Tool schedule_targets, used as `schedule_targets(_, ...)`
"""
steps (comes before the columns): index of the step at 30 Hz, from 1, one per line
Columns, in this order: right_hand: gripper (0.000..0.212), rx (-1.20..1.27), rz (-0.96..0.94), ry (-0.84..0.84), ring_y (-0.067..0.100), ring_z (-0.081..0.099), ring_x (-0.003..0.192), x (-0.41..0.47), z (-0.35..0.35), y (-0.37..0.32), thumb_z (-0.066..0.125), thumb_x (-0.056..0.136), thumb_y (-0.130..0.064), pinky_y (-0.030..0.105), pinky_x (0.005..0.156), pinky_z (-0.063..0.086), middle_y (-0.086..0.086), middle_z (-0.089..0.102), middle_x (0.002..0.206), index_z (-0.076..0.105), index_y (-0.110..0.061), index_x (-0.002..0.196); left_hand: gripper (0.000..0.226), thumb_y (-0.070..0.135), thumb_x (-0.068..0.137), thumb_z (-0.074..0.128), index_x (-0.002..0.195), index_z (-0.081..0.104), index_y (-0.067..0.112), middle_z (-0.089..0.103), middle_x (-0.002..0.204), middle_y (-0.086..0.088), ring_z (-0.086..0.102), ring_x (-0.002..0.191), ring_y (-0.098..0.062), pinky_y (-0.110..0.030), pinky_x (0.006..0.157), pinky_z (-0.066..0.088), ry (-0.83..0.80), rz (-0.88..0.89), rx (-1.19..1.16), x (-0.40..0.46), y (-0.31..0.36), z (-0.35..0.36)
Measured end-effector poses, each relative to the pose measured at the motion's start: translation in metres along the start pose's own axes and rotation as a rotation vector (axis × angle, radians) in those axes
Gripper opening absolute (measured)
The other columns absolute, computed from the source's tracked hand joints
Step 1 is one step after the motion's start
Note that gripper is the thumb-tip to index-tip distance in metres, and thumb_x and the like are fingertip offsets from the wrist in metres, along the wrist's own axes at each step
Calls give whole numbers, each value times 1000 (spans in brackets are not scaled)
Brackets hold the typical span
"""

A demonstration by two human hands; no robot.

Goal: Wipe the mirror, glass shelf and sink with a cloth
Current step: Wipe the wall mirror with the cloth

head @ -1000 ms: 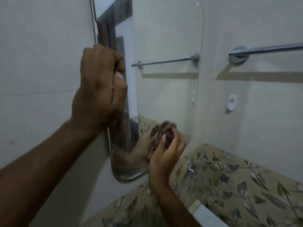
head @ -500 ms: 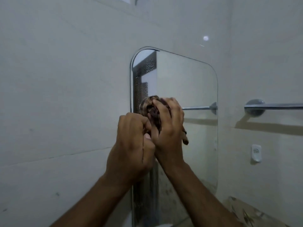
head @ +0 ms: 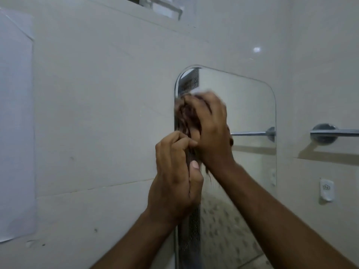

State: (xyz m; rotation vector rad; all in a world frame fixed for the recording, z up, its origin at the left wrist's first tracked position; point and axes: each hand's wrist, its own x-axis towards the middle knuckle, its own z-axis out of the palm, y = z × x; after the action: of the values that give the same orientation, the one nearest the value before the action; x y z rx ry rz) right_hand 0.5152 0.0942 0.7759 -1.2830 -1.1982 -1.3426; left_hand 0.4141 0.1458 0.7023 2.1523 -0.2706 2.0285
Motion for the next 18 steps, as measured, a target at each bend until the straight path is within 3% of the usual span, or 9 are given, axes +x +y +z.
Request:
schedule_targets(4, 37, -18, -43, 74, 31, 48, 122, 60, 3, 0, 59, 92, -9, 42, 105, 43, 16, 55, 129, 62, -8, 129, 35, 20, 87, 39, 115, 53, 3, 45, 123, -9, 41, 120, -17, -21, 105, 32, 9, 9, 8, 1, -1, 0)
schedule_targets(7, 38, -24, -52, 71, 31, 47, 125, 48, 3, 0, 60, 91, -9, 44, 106, 43, 14, 54, 132, 62, -8, 129, 36, 21, 88, 37, 112, 53, 0, 46, 118, -11, 42, 114, -20, -19, 101, 31, 38, 7, -3, 1, 0, -1)
schedule_targets(14, 42, 40, 0, -57, 45, 34, 142, -104, -7, -11, 61, 93, -7, 57, 116, 30, 26, 48, 143, 56, -6, 134, 29, 16, 89, 36, 101, 54, -3, 43, 105, -5, 43, 100, -20, -30, 90, 37, 112, 74, -8, 5, -1, -1)
schedule_targets(18, 36, 46, 28, -145, 50, 31, 142, -200, -12, -25, 49, 99, -10, 60, 116, 29, 30, 46, 143, 59, 0, 131, 30, 16, 89, 35, 98, 56, -4, 52, 99, -20, 47, 94, -28, -24, 88, 34, 40, 97, 62, 1, -3, 2)
